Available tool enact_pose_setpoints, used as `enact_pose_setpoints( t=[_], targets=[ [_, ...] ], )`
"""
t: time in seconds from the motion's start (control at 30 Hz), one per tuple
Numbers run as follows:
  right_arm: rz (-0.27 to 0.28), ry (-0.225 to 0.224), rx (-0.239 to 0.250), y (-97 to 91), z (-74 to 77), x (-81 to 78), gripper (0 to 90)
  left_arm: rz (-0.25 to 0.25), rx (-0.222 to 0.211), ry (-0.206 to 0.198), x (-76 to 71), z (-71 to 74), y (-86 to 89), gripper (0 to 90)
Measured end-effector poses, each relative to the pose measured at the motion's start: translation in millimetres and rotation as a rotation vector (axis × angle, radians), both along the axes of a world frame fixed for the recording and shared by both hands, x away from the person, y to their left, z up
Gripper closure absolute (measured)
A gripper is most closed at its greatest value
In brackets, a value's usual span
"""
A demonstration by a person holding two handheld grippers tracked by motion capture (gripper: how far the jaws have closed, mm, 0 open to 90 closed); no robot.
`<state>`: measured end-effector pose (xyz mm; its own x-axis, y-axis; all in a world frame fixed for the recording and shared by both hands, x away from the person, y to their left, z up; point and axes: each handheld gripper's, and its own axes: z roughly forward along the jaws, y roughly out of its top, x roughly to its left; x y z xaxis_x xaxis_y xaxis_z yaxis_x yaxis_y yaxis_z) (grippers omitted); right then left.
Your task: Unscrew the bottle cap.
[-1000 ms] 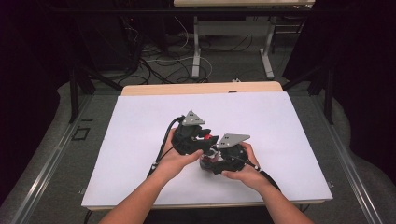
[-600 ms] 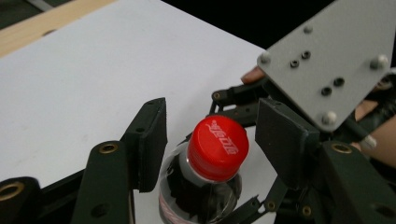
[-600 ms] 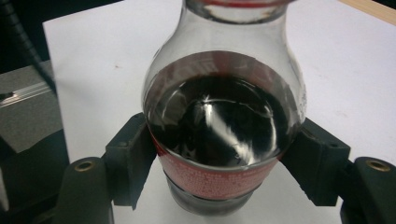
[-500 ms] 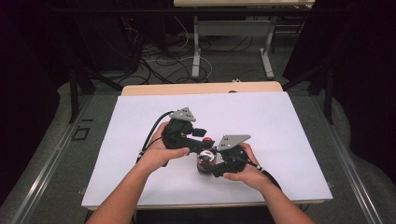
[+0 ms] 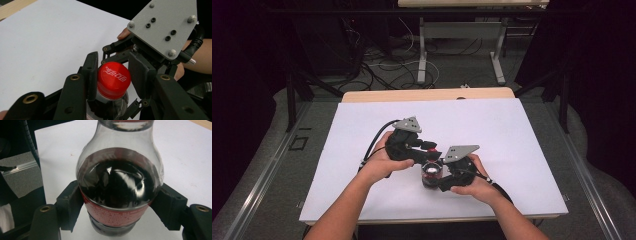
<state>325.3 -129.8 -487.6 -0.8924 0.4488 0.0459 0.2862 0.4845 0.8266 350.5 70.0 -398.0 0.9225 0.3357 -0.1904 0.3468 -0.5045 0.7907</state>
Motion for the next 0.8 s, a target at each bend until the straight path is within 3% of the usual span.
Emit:
enact_pose_setpoints(
  t=[0.13, 0.17, 0.27, 0.33, 0.4, 0.47, 0.53, 0.7, 0.8],
  targets=[
    [-0.031, 0.009, -0.004, 0.0, -0.1, 0.1, 29.7, 0.055, 0.007, -0.004, -3.0, 0.4, -3.1, 61.5],
    [-0.036, 0.006, -0.005, 0.0, -0.3, 0.8, 29.7, 0.107, 0.007, -0.005, -5.4, -0.1, -5.7, 61.5],
    [-0.071, 0.009, -0.018, -0.2, -0.3, 1.2, 29.6, 0.150, 0.005, -0.006, -7.5, -1.3, -8.2, 61.5],
    [-0.094, 0.004, -0.025, 0.0, -1.0, 1.9, 29.6, 0.226, -0.012, -0.008, -9.5, -5.0, -11.3, 61.5],
    [-0.129, -0.012, -0.029, 1.1, -2.2, 1.9, 29.6, 0.256, -0.014, -0.009, -10.6, -6.0, -12.6, 61.5],
    [-0.144, -0.009, -0.038, 1.2, -2.6, 2.0, 29.7, 0.326, -0.014, -0.045, -15.3, -8.4, -18.7, 61.6],
    [-0.154, 0.002, -0.042, 1.1, -2.7, 2.2, 29.7, 0.374, -0.009, -0.049, -18.9, -8.8, -22.9, 61.6],
    [-0.177, 0.000, -0.027, 1.5, -4.1, 2.9, 29.6, 0.437, -0.003, -0.044, -21.9, -8.7, -27.5, 61.5],
    [-0.169, 0.007, -0.035, 0.1, -2.9, 3.1, 29.6, 0.435, 0.001, -0.042, -21.6, -7.4, -28.7, 61.2]
  ],
)
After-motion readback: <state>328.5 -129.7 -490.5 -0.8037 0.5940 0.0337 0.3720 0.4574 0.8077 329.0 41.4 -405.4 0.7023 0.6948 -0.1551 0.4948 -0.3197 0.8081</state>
